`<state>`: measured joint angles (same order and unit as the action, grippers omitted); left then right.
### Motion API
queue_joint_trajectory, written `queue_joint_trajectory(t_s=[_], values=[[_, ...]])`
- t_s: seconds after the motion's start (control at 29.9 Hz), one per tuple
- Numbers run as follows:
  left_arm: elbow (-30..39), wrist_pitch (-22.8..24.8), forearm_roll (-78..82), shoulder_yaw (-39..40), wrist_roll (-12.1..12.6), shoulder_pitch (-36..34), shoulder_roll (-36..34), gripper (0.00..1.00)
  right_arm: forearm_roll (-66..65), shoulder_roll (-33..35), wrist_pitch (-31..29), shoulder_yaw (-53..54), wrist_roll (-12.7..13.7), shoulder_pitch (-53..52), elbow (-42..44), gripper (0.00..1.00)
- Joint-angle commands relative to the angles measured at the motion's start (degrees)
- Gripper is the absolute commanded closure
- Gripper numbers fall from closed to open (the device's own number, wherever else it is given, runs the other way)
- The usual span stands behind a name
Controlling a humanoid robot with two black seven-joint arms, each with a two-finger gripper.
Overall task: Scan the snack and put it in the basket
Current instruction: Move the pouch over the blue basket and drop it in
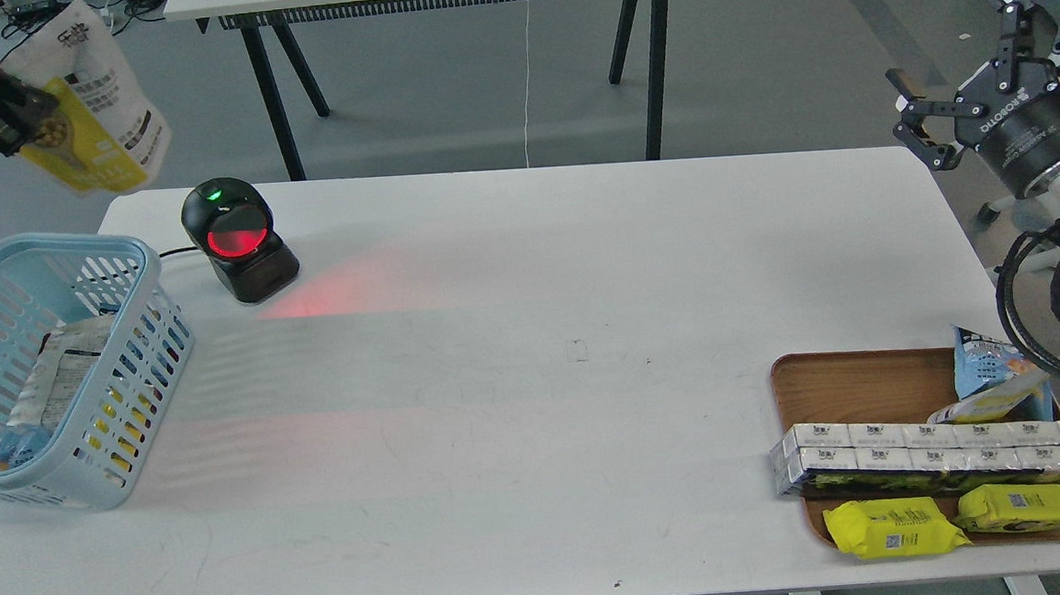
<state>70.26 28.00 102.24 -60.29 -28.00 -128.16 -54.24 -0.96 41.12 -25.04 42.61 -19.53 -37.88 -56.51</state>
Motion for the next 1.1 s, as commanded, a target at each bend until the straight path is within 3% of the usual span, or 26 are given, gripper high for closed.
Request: queue_joint_trajectory(t_s=[0.0,0.37,0.74,0.87,0.97,1.04,1.07], values=[[0.75,0.00,2.27,-0.35,0.00,0.98,-3.85,1.00,0.00,-0.43,0.00,0.02,0.02,0.00,0.00,0.02],[-0.83,0.00,7.71,1.40,0.00,13.71,-5.52,1.00,-0.09,-1.13,0.00,0.02,0.02,0.00,0.26,0.02],[-3.12,0.00,10.18,10.89,0.00,26.28,-4.91,1.00,-0.09,-1.13,-0.09,-0.07,0.02,0.00,0.88,0.02],[-3.03,0.00,10.53,13.70,0.00,28.05,-4.38,0.95,-0.09,-1.22,-0.09,-0.42,0.02,0.00,0.79,0.02],[-3.03,0.00,10.44,14.58,0.00,29.80,-3.50,0.86,-0.09,-1.92,-0.09,-0.77,0.02,0.00,0.62,0.02],[-3.20,0.00,10.70,14.85,0.00,31.64,-2.45,0.71,-0.09,-2.62,-0.09,-0.77,-0.06,0.00,0.44,0.02],[-3.99,0.00,10.96,14.94,0.00,32.61,-1.66,0.58,-0.09,-2.71,-0.09,-0.77,-0.07,0.09,0.44,0.02]])
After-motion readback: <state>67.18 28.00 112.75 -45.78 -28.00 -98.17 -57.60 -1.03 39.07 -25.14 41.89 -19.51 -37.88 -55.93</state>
